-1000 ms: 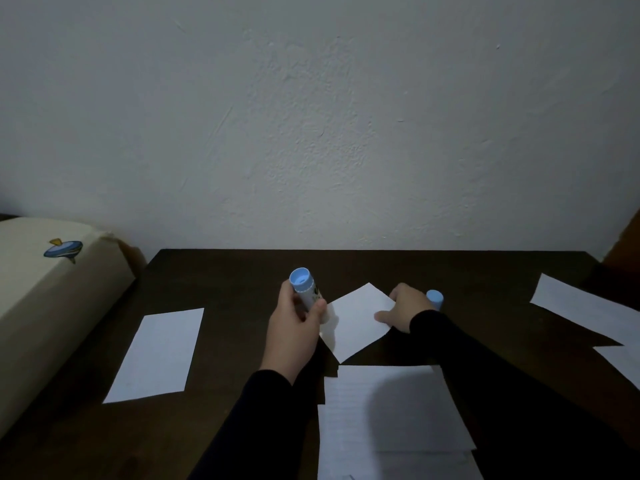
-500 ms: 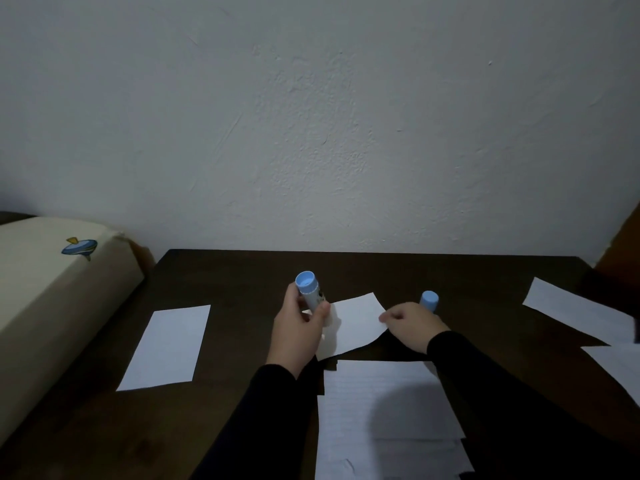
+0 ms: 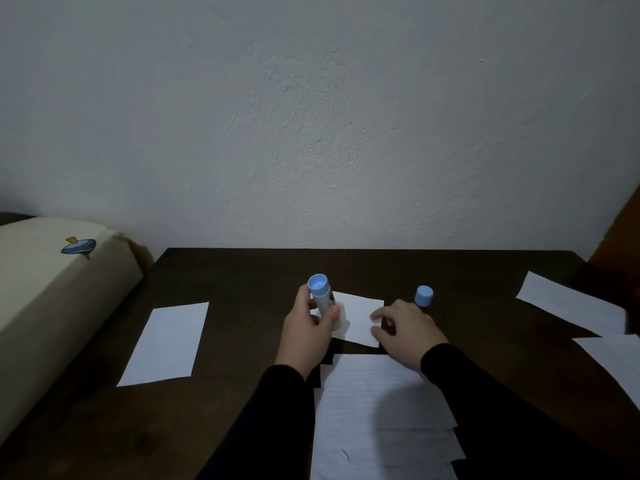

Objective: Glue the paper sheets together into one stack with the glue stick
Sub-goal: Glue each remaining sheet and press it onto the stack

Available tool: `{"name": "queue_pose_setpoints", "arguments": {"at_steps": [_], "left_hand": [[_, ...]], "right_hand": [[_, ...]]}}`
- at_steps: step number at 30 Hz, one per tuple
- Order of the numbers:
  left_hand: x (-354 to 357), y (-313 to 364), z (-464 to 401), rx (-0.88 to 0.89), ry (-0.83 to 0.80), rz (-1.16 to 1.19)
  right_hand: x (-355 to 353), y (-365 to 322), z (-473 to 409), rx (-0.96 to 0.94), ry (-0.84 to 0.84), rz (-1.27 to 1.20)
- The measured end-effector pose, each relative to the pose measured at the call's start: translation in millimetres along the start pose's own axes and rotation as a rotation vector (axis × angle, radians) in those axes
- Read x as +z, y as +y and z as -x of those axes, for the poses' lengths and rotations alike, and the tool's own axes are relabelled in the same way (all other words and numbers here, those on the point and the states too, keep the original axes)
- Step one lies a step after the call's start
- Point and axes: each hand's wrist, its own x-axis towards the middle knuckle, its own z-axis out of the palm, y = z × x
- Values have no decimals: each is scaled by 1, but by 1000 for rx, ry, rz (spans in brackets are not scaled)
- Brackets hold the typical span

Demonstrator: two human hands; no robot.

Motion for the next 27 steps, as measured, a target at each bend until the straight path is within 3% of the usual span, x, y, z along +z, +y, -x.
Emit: {"name": "queue_pose_setpoints", "arguments": {"at_steps": [5,11,27], "left_hand": [[17,-1,3,58,-58,-46],[35,-4,3,186,-123,-109],[32,-7,-8,219,-153,-214]], "right_hand": [[8,19,-5,-124,-63,117],[13,28,-5,-145,-100,104],[14,10,-13,-13,-122,49]]}}
